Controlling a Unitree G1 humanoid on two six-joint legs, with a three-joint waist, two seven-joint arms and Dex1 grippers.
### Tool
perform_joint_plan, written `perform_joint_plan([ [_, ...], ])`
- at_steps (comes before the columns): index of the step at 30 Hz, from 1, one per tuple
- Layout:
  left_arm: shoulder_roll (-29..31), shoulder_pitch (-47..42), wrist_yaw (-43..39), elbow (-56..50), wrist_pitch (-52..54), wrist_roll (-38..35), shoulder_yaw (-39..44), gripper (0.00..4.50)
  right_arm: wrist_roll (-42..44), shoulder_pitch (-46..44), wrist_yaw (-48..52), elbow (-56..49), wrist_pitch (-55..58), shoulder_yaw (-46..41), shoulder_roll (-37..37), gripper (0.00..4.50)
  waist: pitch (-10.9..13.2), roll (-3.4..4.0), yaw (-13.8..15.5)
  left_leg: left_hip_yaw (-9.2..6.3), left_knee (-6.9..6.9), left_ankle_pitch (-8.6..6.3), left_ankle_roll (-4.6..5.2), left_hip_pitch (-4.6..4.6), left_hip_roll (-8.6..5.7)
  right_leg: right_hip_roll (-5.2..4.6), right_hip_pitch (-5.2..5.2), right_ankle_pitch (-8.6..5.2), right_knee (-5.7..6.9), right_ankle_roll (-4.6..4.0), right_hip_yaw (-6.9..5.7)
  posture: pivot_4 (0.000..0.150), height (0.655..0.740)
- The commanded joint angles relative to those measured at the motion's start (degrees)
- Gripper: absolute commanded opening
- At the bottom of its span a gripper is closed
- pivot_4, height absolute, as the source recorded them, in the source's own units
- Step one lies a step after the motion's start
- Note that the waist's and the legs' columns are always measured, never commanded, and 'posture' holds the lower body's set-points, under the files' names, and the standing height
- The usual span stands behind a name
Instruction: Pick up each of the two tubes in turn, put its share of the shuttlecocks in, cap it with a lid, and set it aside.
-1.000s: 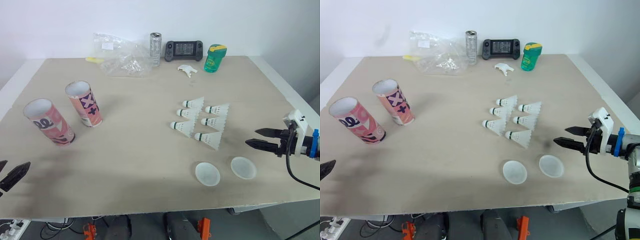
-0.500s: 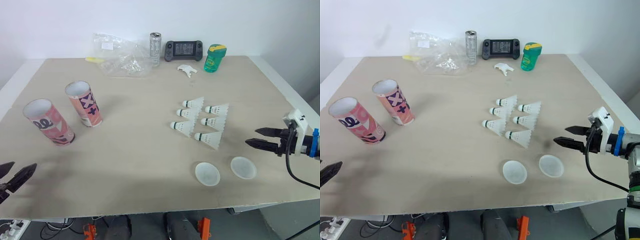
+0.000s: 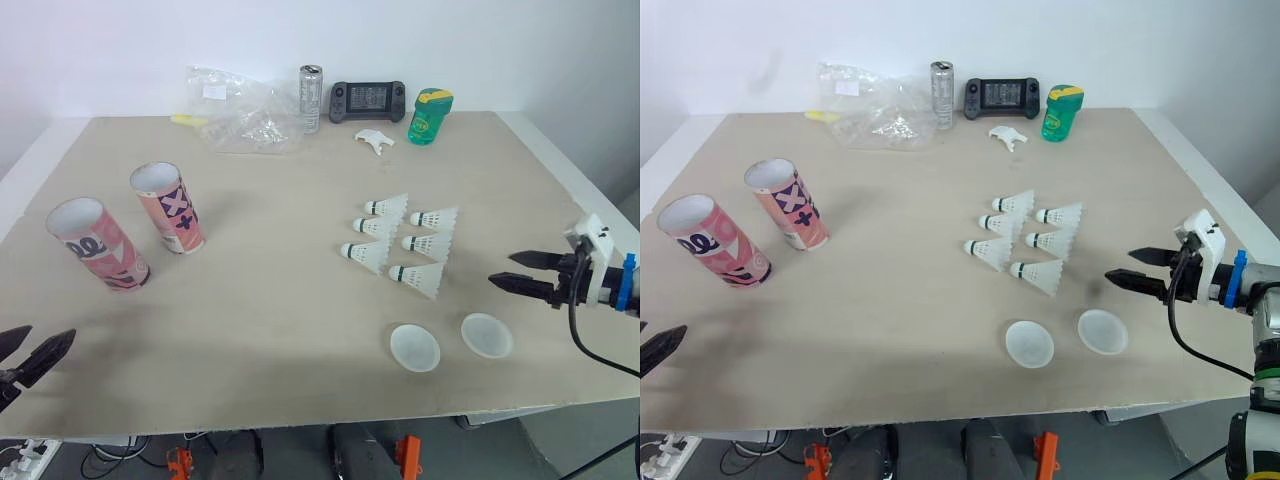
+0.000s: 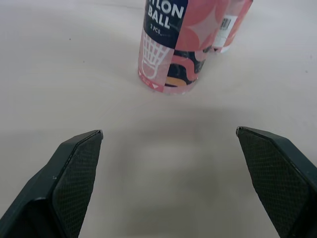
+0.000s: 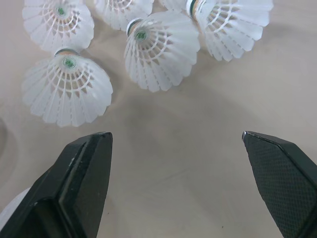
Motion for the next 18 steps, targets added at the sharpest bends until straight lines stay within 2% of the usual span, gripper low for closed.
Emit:
perform_joint_plan([
  [1, 0.1, -2.4, 0.4, 2.5, -2.3, 1.0, 0.3, 4.50, 4.3, -4.8, 1.2, -4.5, 3.0, -3.4, -1.1, 4.49, 0.0, 0.02, -0.1, 0.01, 0.00, 0.00, 0.00, 0.02, 0.00, 0.01, 0.00, 0.01, 0.01, 0.00, 0.01, 0.150, 0.7236],
  [6, -1.0, -4.6, -2.0, 3.2, -10.8, 6.1, -3.1, 4.50, 12.6, -7.3, 1.9, -23.0, 13.5, -2.1, 1.6, 4.49, 0.0, 0.04, -0.1, 0.01, -0.02, 0.00, -0.01, 0.05, 0.04, 0.06, 0.01, 0.01, 0.03, -0.01, 0.04, 0.150, 0.7236],
  [12, -1.2, -9.7, -2.7, 5.8, -15.8, 8.4, -6.6, 4.50, 18.1, -5.9, -0.2, -43.5, 18.3, 3.4, 8.0, 4.49, -0.1, -0.05, 0.1, -0.02, -0.03, -0.03, -0.03, -0.01, 0.08, 0.08, -0.01, -0.01, 0.02, -0.01, -0.01, 0.150, 0.7236],
  [18, -0.6, -14.5, -4.7, 11.8, -21.1, 12.4, -11.0, 4.50, 22.1, -1.5, -2.8, -55.6, 20.8, 7.0, 12.4, 4.49, -0.1, -0.08, 0.5, -0.03, -0.01, -0.03, -0.03, -0.11, 0.05, 0.02, -0.02, -0.03, 0.01, 0.06, -0.04, 0.150, 0.7236],
])
